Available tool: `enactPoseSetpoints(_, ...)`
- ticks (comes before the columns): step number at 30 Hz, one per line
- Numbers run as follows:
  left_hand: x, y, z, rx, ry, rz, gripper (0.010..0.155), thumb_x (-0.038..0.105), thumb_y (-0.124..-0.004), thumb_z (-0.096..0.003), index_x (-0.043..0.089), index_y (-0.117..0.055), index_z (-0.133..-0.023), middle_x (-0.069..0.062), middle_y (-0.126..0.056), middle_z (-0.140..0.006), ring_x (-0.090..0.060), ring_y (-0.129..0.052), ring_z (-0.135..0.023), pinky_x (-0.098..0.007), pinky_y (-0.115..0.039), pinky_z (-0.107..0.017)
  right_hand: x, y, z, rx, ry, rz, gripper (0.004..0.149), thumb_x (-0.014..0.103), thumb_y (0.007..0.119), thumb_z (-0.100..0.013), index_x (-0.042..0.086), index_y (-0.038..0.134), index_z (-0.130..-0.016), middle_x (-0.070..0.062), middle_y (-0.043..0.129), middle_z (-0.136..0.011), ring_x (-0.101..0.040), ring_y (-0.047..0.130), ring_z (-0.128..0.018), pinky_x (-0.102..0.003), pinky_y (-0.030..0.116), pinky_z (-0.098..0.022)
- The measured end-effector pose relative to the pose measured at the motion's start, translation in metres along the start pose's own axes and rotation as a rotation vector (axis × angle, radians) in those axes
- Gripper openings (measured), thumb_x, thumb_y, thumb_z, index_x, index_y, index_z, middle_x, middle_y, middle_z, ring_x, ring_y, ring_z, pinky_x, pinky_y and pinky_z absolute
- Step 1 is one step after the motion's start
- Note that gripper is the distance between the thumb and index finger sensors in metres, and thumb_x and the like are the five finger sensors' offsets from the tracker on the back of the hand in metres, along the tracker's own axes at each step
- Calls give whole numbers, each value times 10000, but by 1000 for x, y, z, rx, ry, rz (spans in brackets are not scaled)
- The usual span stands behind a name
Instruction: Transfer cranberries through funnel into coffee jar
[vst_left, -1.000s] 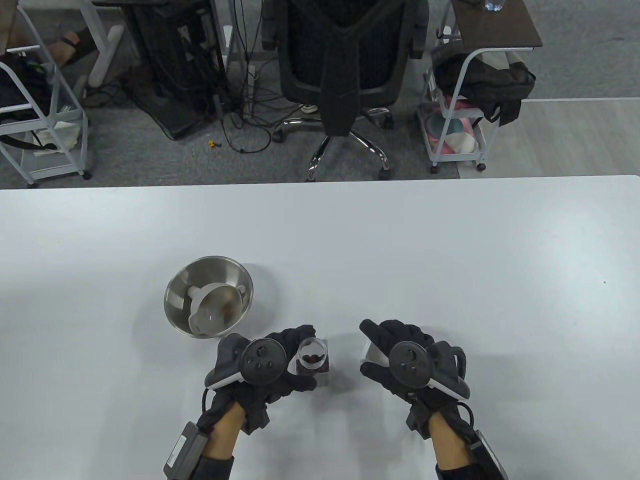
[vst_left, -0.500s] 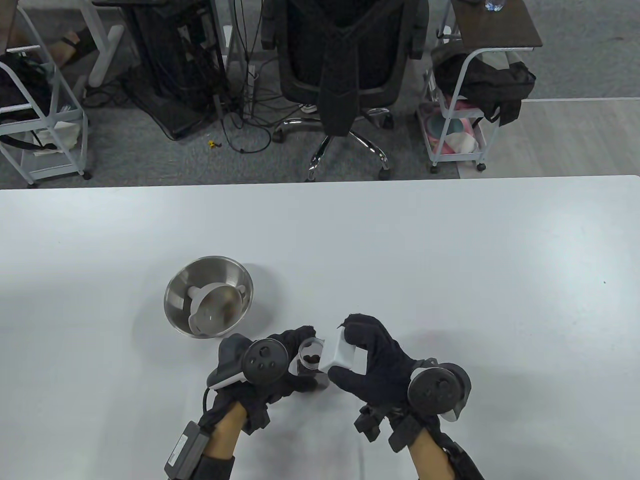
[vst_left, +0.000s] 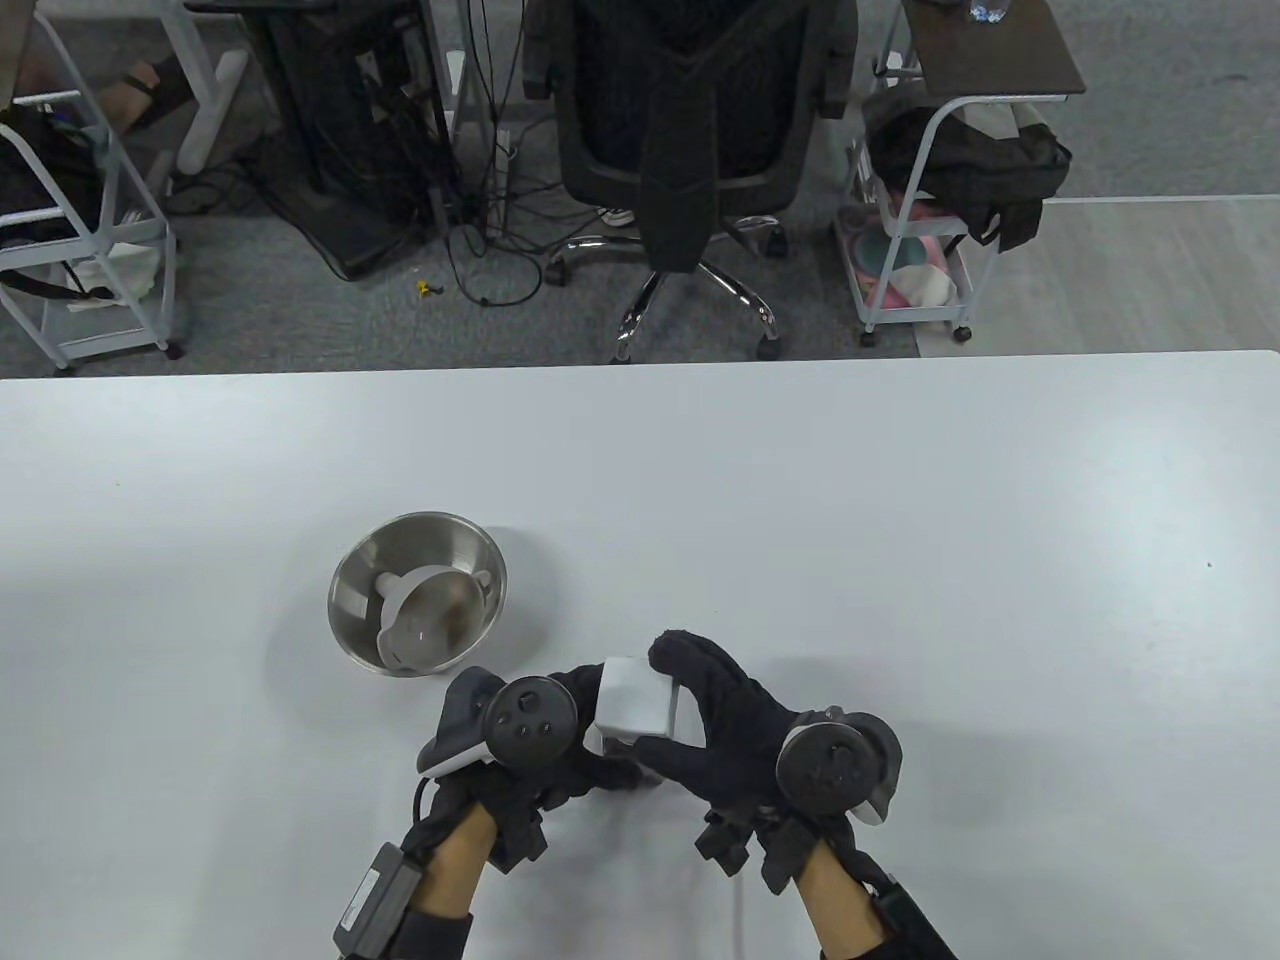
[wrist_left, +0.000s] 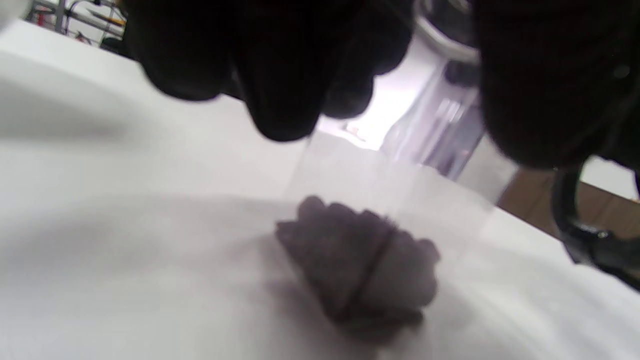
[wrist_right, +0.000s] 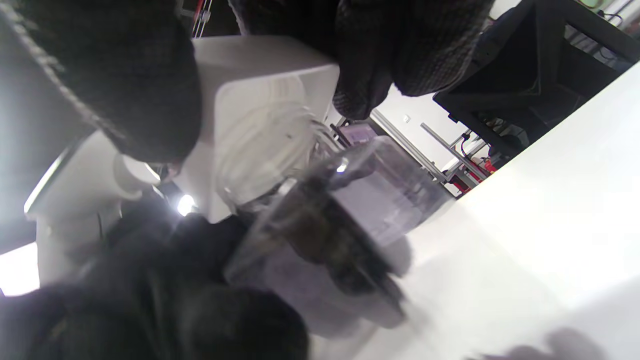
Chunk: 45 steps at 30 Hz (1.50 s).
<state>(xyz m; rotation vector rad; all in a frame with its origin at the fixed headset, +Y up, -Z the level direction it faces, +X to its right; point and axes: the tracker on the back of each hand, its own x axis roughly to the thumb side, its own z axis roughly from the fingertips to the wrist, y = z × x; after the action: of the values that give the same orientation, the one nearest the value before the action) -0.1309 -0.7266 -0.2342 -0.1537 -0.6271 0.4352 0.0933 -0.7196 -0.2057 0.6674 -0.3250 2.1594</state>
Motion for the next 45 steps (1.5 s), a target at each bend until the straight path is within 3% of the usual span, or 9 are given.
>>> enactPoseSetpoints(10,-14,-6,-1,7,11,131,1023,656,-966,-293,129,-597,-1090,-67,-800,-1011,-311,-963,-842,-561,-786,-619,-1,1,-4,106,-20,85,796,486,978,-452,245,587,-1102,-120,689,-1145,-353,855,-1035,-557,710,-723)
enactPoseSetpoints(15,-13,-8,-1,21,19,86,1158,672,-965,-275,62,-461,-1122,-29,-782,-999,-282,-968,-838,-550,-790,-622,3,-2,-5,131,-31,141,779,515,962,-457,258,603,-1100,-128,704,-1137,-356,867,-1016,-579,702,-717)
enactPoseSetpoints(23,-14,-10,0,29,8,92,1101,672,-964,-278,113,-514,-1112,-24,-799,-1000,-278,-977,-831,-547,-800,-613,-5,-4,-5,161,-13,84,792,521,981,-433,281,613,-1092,-127,732,-1118,-341,896,-990,-574,702,-721)
enactPoseSetpoints(26,-13,-9,1,41,11,61,1086,680,-961,-278,121,-535,-1106,-22,-810,-992,-271,-987,-820,-543,-809,-604,4,-4,-4,123,-34,218,801,544,977,-419,289,613,-1086,-132,747,-1097,-336,917,-957,-583,712,-708)
enactPoseSetpoints(32,-10,-11,1,69,17,19,1077,698,-953,-275,114,-565,-1094,-26,-831,-973,-262,-1002,-800,-533,-822,-591,10,3,0,91,7,254,865,616,960,-414,261,574,-1102,-160,720,-1035,-348,898,-861,-647,683,-673)
enactPoseSetpoints(37,-8,-11,0,66,15,-7,1076,695,-957,-272,117,-567,-1092,-22,-829,-972,-255,-1001,-799,-529,-823,-591,19,10,-1,90,4,421,1040,736,893,-392,165,498,-1166,-98,735,-927,-296,899,-761,-647,678,-660)
enactPoseSetpoints(45,-8,-12,0,85,5,-30,1078,692,-967,-257,122,-579,-1086,-12,-838,-964,-238,-1002,-794,-509,-825,-602,18,15,-3,95,37,448,1065,790,819,-364,171,498,-1168,-28,767,-833,-257,917,-692,-630,692,-654)
